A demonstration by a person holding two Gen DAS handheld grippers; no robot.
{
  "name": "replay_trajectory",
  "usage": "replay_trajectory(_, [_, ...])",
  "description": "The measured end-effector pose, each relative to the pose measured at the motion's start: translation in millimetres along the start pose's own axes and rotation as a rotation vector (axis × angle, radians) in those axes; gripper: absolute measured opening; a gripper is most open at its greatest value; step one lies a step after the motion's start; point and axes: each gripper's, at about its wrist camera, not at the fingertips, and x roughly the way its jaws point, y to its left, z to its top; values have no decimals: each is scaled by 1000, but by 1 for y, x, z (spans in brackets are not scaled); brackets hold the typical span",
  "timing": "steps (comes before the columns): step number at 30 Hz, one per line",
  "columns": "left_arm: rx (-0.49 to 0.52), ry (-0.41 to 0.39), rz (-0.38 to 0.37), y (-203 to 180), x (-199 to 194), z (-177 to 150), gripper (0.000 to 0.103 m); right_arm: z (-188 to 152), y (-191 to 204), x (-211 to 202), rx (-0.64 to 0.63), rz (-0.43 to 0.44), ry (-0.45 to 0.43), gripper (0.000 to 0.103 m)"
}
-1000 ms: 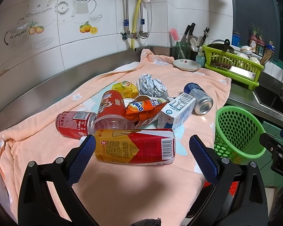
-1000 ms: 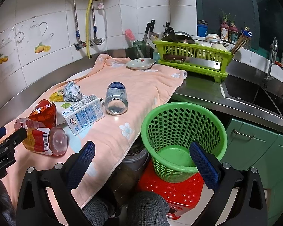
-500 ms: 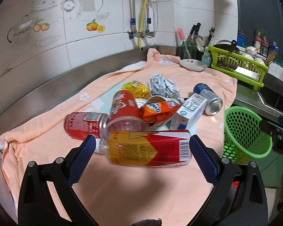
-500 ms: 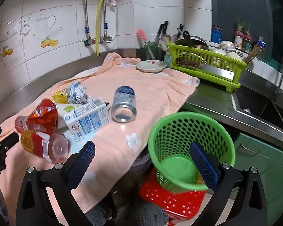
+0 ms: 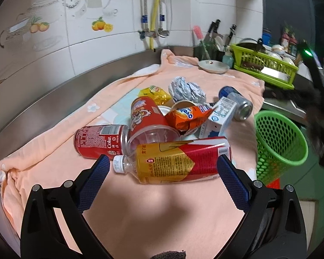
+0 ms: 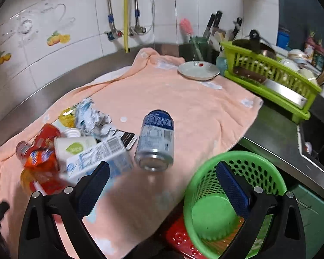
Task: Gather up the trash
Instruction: 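Move the right tool toward the crumpled foil while the left tool approaches the orange Ovaltine bag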
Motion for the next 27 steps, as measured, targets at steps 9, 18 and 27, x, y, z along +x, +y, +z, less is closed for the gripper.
replay_trajectory(9, [105,37,-58,7,9,-6,97,35,-12,65,32,35,121,86])
replay_trajectory(18, [52,20,-82,23,15,18,95,41,-3,103,10,35,189,83])
replay_trajectory(27, [138,42,-121,-6,52,47,88,37,5,128,-14,45,252,74])
